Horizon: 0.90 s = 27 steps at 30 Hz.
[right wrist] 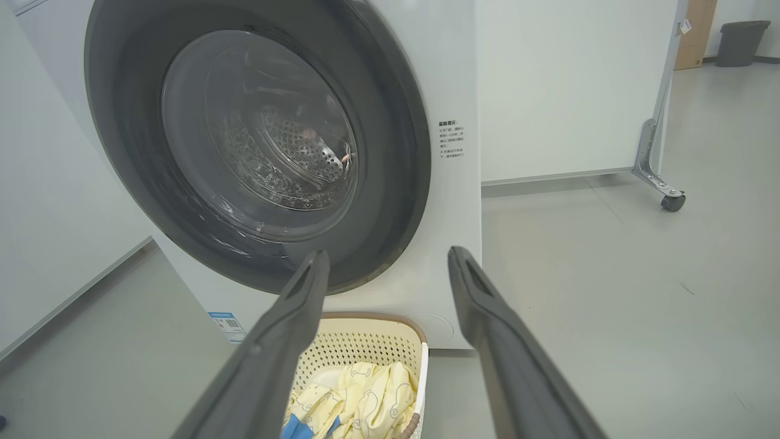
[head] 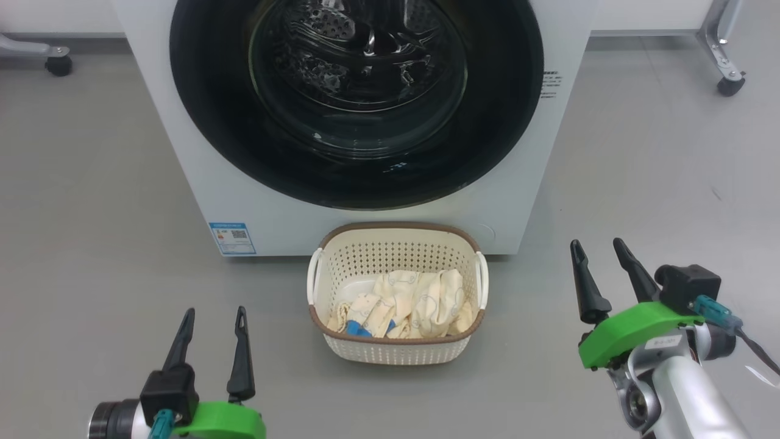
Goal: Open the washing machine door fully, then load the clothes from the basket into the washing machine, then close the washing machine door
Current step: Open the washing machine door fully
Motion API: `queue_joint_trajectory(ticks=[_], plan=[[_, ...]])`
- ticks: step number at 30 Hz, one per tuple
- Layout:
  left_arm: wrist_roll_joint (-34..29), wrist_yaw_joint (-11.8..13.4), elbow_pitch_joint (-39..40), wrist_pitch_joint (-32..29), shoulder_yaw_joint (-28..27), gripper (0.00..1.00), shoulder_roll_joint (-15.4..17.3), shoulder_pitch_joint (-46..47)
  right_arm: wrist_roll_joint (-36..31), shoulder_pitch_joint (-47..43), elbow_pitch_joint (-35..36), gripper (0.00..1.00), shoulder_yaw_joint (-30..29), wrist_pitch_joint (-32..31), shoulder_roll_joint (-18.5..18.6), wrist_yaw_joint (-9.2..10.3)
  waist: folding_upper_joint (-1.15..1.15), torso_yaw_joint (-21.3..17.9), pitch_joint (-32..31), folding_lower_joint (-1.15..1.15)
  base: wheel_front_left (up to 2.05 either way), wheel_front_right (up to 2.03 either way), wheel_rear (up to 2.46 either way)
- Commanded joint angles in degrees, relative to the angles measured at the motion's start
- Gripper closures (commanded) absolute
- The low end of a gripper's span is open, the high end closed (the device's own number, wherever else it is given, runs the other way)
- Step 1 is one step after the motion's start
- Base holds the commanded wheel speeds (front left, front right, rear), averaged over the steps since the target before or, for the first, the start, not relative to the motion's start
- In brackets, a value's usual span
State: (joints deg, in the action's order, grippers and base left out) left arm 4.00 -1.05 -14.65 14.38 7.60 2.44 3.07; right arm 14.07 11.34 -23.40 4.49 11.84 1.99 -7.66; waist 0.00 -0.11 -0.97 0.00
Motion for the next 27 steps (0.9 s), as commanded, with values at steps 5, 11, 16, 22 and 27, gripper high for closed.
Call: queue_joint_trajectory(ticks=[5, 11, 16, 22, 27], plan=[[-0.7, -0.2, 1.9, 0.6, -1.8, 0.00, 0.4, 2.7, 0.2, 3.4, 1.7, 0.00, 1.0, 0.1, 0.9, 0.17, 0.00, 0.1, 0.2, 0.00, 1.23, 1.23, -2.46], [-0.7, -0.2, 2.0, 0.6, -1.8, 0.00, 0.4, 2.8, 0.3, 3.4, 1.7, 0.00, 1.1, 0.0, 0.9, 0.17, 0.00, 0.2, 0.3, 0.00, 1.23, 1.23, -2.46], [-0.3, -0.1, 2.0, 0.6, -1.9, 0.00, 0.4, 2.9, 0.2, 3.4, 1.6, 0.00, 1.0, 0.0, 0.9, 0.17, 0.00, 0.2, 0.5, 0.00, 1.23, 1.23, -2.46], [0.6, 0.7, 2.1, 0.6, -2.2, 0.00, 0.4, 2.8, 0.3, 3.3, 1.4, 0.00, 1.1, 0.0, 0.9, 0.17, 0.00, 0.1, 0.6, 0.00, 1.08, 1.08, -2.16], [0.3, 1.0, 2.3, 0.6, -2.2, 0.00, 0.4, 2.8, 0.3, 3.3, 1.4, 0.00, 1.2, 0.1, 0.9, 0.17, 0.00, 0.0, 0.7, 0.00, 0.66, 0.66, -1.31]])
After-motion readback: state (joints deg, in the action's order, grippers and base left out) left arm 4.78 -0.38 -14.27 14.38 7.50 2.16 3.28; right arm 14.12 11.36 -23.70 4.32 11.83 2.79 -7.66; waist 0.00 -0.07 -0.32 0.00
